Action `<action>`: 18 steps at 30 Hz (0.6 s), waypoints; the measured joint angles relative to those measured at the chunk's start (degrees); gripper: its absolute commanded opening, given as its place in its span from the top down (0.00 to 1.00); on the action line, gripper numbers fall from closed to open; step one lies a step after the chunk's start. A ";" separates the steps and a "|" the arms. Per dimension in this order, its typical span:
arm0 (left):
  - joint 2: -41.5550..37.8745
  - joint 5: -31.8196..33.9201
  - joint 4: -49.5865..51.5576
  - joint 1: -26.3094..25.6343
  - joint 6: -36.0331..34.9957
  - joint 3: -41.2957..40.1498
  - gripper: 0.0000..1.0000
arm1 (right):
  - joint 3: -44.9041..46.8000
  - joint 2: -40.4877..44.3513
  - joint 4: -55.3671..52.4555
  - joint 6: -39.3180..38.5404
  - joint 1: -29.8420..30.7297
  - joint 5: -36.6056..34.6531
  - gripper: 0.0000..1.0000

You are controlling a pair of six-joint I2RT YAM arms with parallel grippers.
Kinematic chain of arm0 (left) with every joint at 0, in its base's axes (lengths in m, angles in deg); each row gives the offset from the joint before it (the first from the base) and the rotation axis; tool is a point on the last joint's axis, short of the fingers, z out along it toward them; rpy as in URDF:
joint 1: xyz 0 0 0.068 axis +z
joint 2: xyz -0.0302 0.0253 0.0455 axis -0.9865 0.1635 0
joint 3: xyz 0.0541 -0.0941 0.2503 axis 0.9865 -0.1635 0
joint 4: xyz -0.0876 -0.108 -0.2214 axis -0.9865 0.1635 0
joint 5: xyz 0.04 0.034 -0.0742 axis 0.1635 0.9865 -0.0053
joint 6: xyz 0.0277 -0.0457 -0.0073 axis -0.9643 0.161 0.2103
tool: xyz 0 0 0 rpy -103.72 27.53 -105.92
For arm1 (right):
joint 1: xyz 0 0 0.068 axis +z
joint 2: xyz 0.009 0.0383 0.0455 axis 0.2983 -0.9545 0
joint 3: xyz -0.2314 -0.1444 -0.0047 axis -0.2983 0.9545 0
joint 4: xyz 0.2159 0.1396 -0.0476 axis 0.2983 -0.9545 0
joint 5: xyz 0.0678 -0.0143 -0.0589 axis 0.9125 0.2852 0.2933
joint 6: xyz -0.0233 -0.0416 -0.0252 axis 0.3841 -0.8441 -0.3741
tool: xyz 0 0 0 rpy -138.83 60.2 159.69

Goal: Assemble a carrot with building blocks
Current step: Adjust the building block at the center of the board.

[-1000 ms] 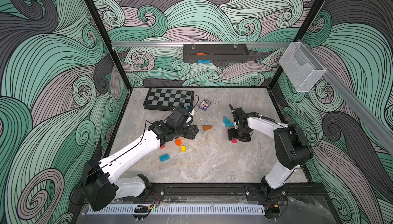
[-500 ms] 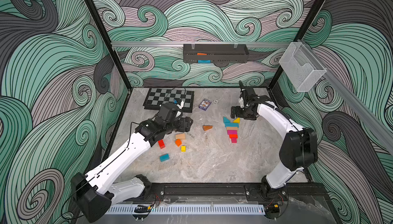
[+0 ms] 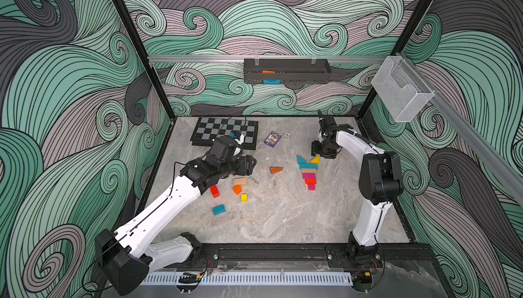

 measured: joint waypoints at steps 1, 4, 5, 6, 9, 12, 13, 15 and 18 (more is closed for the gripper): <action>0.09 0.00 -0.02 0.00 0.00 0.02 0.28 | -0.46 -0.68 0.13 0.00 -0.13 -0.28 0.33; 0.59 -0.04 -0.02 0.00 0.02 0.02 0.28 | -1.31 -2.21 0.31 -0.02 -0.33 -0.52 0.33; 0.70 -0.04 0.00 0.00 0.02 0.02 0.28 | -1.40 -2.43 0.31 -0.02 -0.39 -0.59 0.33; 0.79 -0.04 0.00 0.00 0.04 0.02 0.28 | -1.51 -2.69 0.24 -0.02 -0.48 -0.61 0.34; 1.09 -0.04 -0.02 0.00 0.07 0.02 0.28 | -2.05 -3.41 0.44 -0.07 -0.63 -0.61 0.35; 1.36 -0.04 -0.04 0.00 0.11 0.02 0.28 | -2.03 -3.91 0.50 -0.11 -0.63 -0.70 0.36; 1.46 -0.04 -0.04 0.00 0.15 0.02 0.29 | -2.03 -4.11 0.50 -0.17 -0.63 -0.72 0.38; 1.70 -0.04 -0.04 0.00 0.20 0.02 0.29 | -2.03 -4.33 0.50 -0.26 -0.63 -0.81 0.39; 2.16 -0.04 -0.07 0.00 0.20 0.02 0.29 | -2.03 -4.61 0.52 -0.28 -0.63 -1.03 0.41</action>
